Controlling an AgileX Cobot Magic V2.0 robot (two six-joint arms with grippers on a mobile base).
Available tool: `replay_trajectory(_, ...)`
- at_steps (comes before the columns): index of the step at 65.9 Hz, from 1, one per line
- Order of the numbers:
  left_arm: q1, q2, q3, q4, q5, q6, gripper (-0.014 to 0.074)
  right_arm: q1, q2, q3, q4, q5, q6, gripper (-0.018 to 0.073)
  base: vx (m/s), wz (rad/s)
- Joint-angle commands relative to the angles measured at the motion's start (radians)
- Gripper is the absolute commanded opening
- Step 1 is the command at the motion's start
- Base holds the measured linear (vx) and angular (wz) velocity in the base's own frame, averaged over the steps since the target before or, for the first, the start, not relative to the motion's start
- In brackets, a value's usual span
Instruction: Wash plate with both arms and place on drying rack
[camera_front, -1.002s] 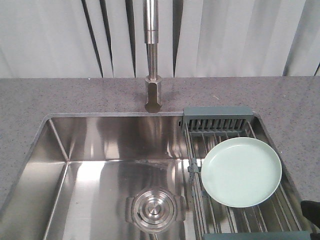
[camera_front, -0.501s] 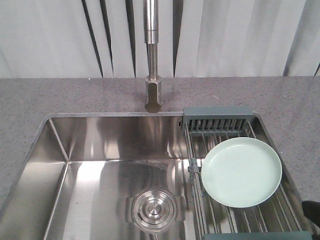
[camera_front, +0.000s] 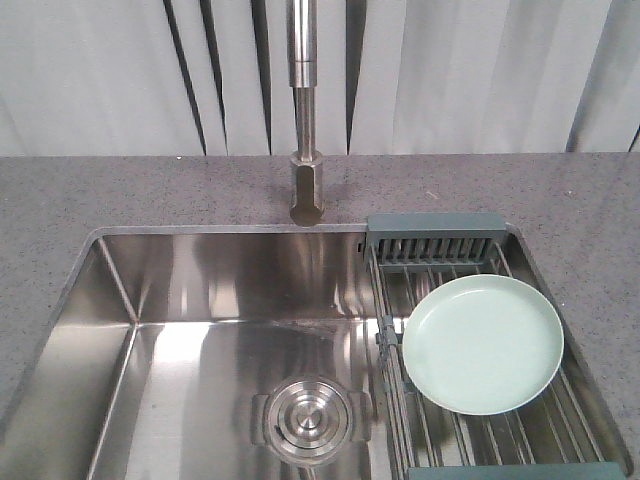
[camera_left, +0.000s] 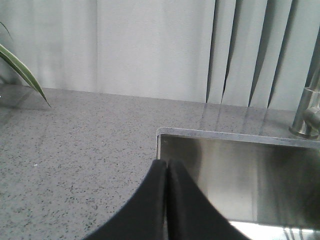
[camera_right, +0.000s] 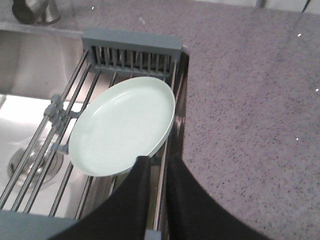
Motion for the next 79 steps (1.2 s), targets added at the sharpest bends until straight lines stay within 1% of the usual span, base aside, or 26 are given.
replay_trajectory(1, 0.001, -0.015, -0.029, -0.002, -0.069, -0.004, -0.0006, -0.037, -0.047, 0.06, -0.014, -0.217, -0.004, -0.0015, 0.0, 0.0)
replay_trajectory(8, 0.001, -0.015, -0.029, -0.002, -0.069, -0.004, -0.0006, -0.068, -0.108, 0.166, -0.006, -0.399, -0.004, -0.0008, 0.0, 0.0)
replay_trajectory(17, 0.001, -0.015, -0.029, -0.002, -0.069, -0.004, -0.0006, -0.066, -0.175, 0.301, -0.004, -0.58, -0.003, -0.0008, 0.0, 0.0)
replay_trajectory(24, 0.001, -0.015, -0.029, -0.002, -0.069, -0.004, -0.0006, -0.066, -0.214, 0.391, 0.0, -0.683, -0.003, -0.0008, 0.0, 0.0)
replay_trajectory(30, 0.001, -0.015, -0.029, -0.002, -0.069, -0.004, -0.0006, -0.066, -0.249, 0.457, 0.012, -0.744, -0.003, -0.0008, 0.0, 0.0)
replay_trajectory(46, 0.001, -0.015, -0.029, -0.002, -0.069, -0.004, -0.0006, -0.066, -0.34, 0.595, 0.036, -0.849, -0.003, -0.0008, 0.0, 0.0)
replay_trajectory(49, 0.001, -0.015, -0.029, -0.002, -0.069, -0.004, -0.0006, -0.066, -0.355, 0.59, 0.037, -0.816, -0.004, -0.0008, 0.0, 0.0)
replay_trajectory(59, 0.001, -0.015, -0.029, -0.002, -0.069, -0.004, -0.0006, -0.068, -0.386, 0.592, 0.036, -0.8, -0.004, -0.0008, 0.0, 0.0)
replay_trajectory(70, 0.001, -0.015, -0.029, -0.002, -0.069, -0.004, -0.0006, -0.114, -0.387, 0.592, 0.038, -0.792, -0.001, -0.0008, 0.0, 0.0)
replay_trajectory(79, 0.001, -0.015, -0.029, -0.002, -0.069, -0.004, -0.0006, -0.082, -0.387, 0.591, 0.031, -0.791, -0.006, -0.0008, 0.0, 0.0)
